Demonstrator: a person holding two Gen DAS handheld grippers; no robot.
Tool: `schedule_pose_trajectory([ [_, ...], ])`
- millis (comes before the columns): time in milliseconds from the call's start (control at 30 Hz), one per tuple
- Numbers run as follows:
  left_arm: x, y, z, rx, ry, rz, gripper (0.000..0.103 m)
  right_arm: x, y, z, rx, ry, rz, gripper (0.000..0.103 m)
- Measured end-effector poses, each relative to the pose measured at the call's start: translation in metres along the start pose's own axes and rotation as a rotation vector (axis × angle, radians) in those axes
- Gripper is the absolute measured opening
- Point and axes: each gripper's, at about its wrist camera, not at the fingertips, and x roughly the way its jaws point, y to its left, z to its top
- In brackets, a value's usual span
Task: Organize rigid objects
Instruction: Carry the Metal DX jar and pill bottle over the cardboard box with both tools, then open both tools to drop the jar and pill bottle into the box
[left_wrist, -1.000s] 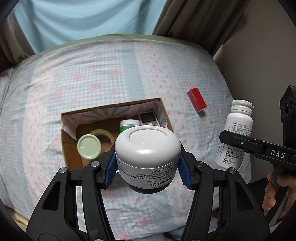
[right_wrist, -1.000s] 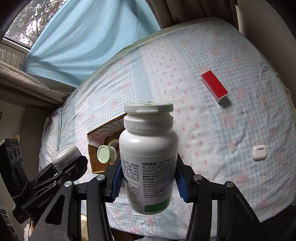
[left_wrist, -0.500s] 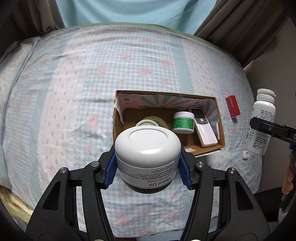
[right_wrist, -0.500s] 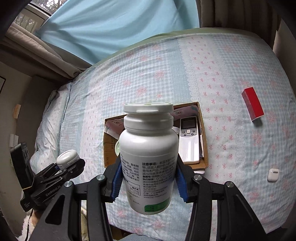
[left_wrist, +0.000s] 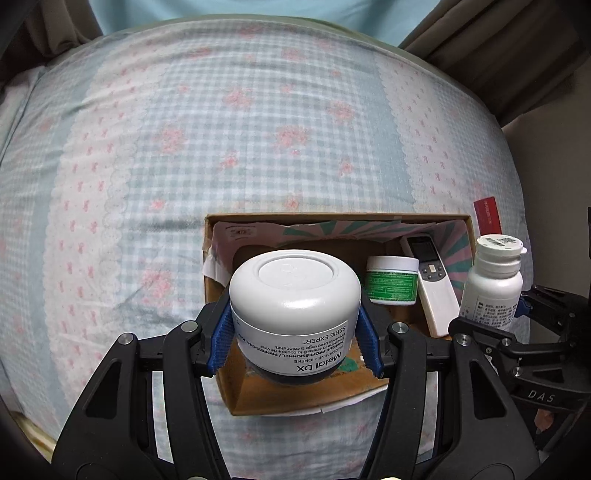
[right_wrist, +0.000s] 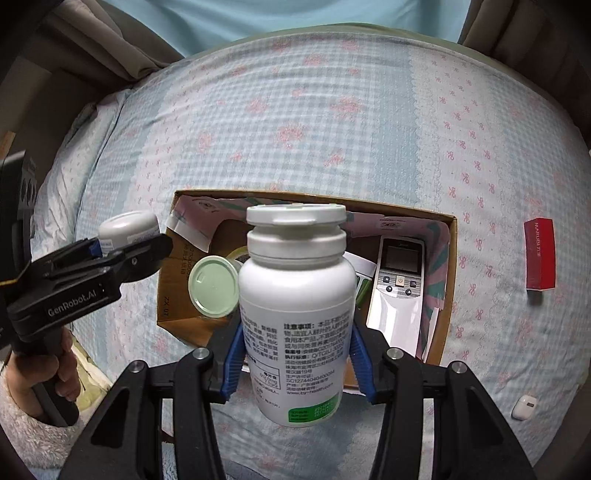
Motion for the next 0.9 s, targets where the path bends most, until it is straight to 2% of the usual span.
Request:
schedule_pose_trajectory([
  [200, 0.034, -0.004, 0.014, 0.107, 0.031, 0.045, 0.053, 0.038, 0.015, 0.005, -0.178, 0.05, -0.098, 0.046],
  [333, 0.05, -0.005, 0.015, 0.136, 0.055, 0.058, 0.053, 0.053, 0.021, -0.001, -0.266, 0.083, -0.116, 0.046],
  [500, 0.057, -0.002, 0.015, 0.128, 0.062, 0.078, 0.053, 0.065, 0.02, -0.001, -0.268, 0.112, -0.092, 0.046],
  [633, 0.058, -0.001, 0.015, 0.118, 0.068, 0.066, 0.055, 0.068, 0.02, 0.0, -0.273, 0.117, -0.081, 0.046],
  [667, 0.057, -0.001, 0.016, 0.119, 0.066, 0.061, 0.065, 0.069, 0.021, 0.001, -0.265, 0.117, -0.081, 0.046],
  [700, 0.056, -0.002, 0.016, 0.118, 0.066, 0.055, 0.087, 0.07, 0.02, 0.002, -0.249, 0.119, -0.077, 0.046],
  [733, 0.054, -0.003, 0.017, 0.118, 0.062, 0.046, 0.098, 0.07, 0.018, 0.003, -0.227, 0.115, -0.059, 0.047],
  [767, 0.05, -0.003, 0.018, 0.117, 0.051, 0.044, 0.103, 0.067, 0.017, 0.003, -0.207, 0.098, -0.033, 0.059],
  [800, 0.046, -0.003, 0.018, 0.118, 0.041, 0.051, 0.103, 0.064, 0.016, 0.003, -0.195, 0.08, -0.023, 0.07],
  [833, 0.042, -0.002, 0.018, 0.118, 0.034, 0.056, 0.103, 0.061, 0.016, 0.003, -0.196, 0.07, -0.029, 0.1],
  [900, 0.034, 0.002, 0.017, 0.106, 0.021, 0.062, 0.103, 0.057, 0.016, -0.001, -0.214, 0.064, -0.028, 0.103],
])
